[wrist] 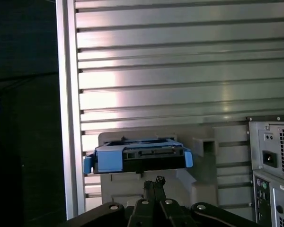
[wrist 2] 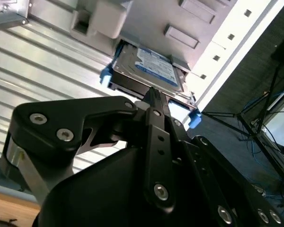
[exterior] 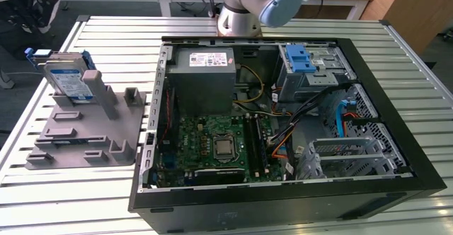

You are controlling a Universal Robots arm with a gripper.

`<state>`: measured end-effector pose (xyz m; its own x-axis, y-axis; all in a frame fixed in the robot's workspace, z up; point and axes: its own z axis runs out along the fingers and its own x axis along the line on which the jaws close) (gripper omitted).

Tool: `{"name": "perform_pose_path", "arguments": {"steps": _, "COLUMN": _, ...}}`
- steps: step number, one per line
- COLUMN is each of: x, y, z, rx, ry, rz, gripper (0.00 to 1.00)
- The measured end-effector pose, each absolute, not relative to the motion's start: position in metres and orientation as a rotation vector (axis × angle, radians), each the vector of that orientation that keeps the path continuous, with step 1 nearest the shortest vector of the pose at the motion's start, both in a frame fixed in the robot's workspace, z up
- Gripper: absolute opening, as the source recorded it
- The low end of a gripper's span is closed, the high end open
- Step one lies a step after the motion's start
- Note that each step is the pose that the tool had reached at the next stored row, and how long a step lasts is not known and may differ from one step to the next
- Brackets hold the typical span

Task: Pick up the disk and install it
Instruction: 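Reach for the disk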

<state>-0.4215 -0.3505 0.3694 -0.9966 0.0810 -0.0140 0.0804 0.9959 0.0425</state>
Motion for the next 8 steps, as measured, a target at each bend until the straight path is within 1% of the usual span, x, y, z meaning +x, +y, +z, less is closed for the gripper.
{"name": "perform_pose_path", "arguments": {"steps": 8, "x": -0.449, "y": -0.345, "z": 0.366, "rx": 0.126, "ry": 3.122, "rz": 0.065, "gripper": 0.11}}
